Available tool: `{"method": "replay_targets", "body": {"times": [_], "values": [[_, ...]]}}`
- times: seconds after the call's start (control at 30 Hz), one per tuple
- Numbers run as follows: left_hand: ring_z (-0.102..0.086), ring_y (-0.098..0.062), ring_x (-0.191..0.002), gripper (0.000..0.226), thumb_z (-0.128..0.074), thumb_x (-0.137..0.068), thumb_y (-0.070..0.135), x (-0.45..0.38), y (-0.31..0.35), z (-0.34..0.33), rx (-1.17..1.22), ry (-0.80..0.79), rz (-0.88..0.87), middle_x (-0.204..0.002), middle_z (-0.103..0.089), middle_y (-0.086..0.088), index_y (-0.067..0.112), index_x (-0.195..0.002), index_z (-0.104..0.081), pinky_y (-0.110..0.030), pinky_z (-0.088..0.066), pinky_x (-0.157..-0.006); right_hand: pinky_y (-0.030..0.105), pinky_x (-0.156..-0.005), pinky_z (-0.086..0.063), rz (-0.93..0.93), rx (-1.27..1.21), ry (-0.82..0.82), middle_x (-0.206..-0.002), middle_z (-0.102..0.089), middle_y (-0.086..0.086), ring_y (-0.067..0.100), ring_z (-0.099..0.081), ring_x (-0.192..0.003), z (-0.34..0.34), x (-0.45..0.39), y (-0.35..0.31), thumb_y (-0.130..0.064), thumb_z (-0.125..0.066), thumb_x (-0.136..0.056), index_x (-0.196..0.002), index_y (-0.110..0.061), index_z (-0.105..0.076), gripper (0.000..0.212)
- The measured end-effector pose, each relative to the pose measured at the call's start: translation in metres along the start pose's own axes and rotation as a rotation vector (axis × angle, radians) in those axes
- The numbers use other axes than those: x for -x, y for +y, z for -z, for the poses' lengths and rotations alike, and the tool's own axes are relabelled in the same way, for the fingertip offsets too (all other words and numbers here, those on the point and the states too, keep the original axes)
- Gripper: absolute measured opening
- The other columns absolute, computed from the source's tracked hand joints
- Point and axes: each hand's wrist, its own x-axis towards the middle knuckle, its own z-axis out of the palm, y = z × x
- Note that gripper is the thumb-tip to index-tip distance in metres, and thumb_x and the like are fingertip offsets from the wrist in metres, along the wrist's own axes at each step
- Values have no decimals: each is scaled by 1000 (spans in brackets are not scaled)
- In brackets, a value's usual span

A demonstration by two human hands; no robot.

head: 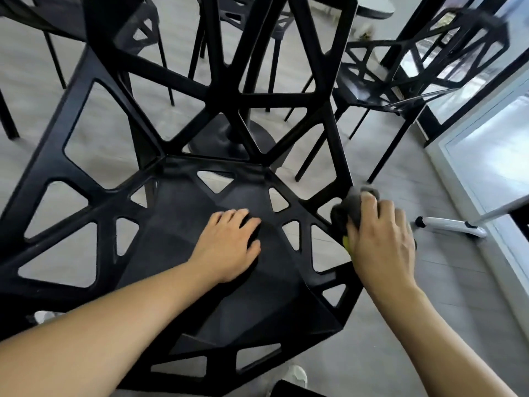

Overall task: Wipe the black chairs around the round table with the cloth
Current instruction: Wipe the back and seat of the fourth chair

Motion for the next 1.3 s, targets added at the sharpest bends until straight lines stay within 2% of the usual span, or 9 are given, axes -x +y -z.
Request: {"method": "replay_targets", "body": {"times": [0.13,0.23,0.37,0.63,0.8,0.93,1.03,1.2,1.3], "values": [[-27,-28,-149,65,-18,-95,52,1,-27,-5,11,37,74,-163,-29,-7,31,-154,-35,-44,-18,-123,48,-86,-38,289,28,137,-116,-54,15,38,-50,-100,-15,-38,-35,-15,-58,-95,-136,-8,-50,42],[-18,-26,-153,64,-16,-96,51,2,-26,-9,15,56,68,-166,-22,-5,32,-157,-27,-44,-12,-124,45,-81,-43,388,158,-37,-95,-60,11,36,-59,-88,-49,-64,-71,-12,-63,-86,-112,-9,-60,26],[-9,-26,-155,65,-12,-99,52,3,-29,-11,15,50,36,-168,-12,-7,31,-160,-15,-44,-7,-125,36,-67,-37,158,41,-349,-90,-67,9,33,-68,-83,-81,-97,-109,-24,-61,-93,-96,-10,-60,14],[2,-27,-155,66,-10,-101,53,3,-27,-15,-12,62,31,-169,1,-9,28,-161,-3,-47,-3,-125,45,-86,-46,-180,-158,-424,-102,-69,11,36,-64,-99,-103,-133,-144,-71,-36,-95,-105,-13,-65,66],[2,-26,-155,66,-12,-101,53,1,-27,-16,-9,66,39,-169,1,-8,29,-161,-4,-47,-2,-125,44,-83,-42,-234,-199,-498,-109,-67,12,38,-62,-105,-100,-141,-146,-70,-37,-95,-111,-12,-64,66],[-3,-26,-155,66,-15,-99,55,0,-28,-15,6,63,51,-169,-5,-6,31,-161,-10,-46,-4,-125,46,-93,-46,-273,-299,-604,-117,-64,13,39,-58,-112,-94,-146,-144,-48,-47,-97,-110,-13,-60,39],[-1,-24,-155,66,-15,-98,55,0,-28,-14,32,62,54,-169,-4,-4,33,-160,-9,-45,-3,-125,46,-93,-47,-260,-358,-570,-121,-60,15,40,-56,-115,-92,-139,-134,-29,-53,-95,-114,-8,-57,29],[-5,-24,-155,65,-19,-98,53,0,-27,-13,53,99,58,-168,-9,-4,31,-159,-16,-44,-6,-125,40,-69,-39,11,12,-183,-101,-62,12,34,-60,-89,-106,-72,-134,-15,-69,-80,-109,-7,-59,31],[-10,-23,-154,70,-25,-99,48,-2,-25,-14,68,140,92,-167,-13,-6,17,-160,-13,-41,-9,-126,48,-84,-43,156,-160,-82,-116,-61,12,36,-56,-103,-112,-56,-123,-17,-68,-77,-118,-10,-60,41]]}}
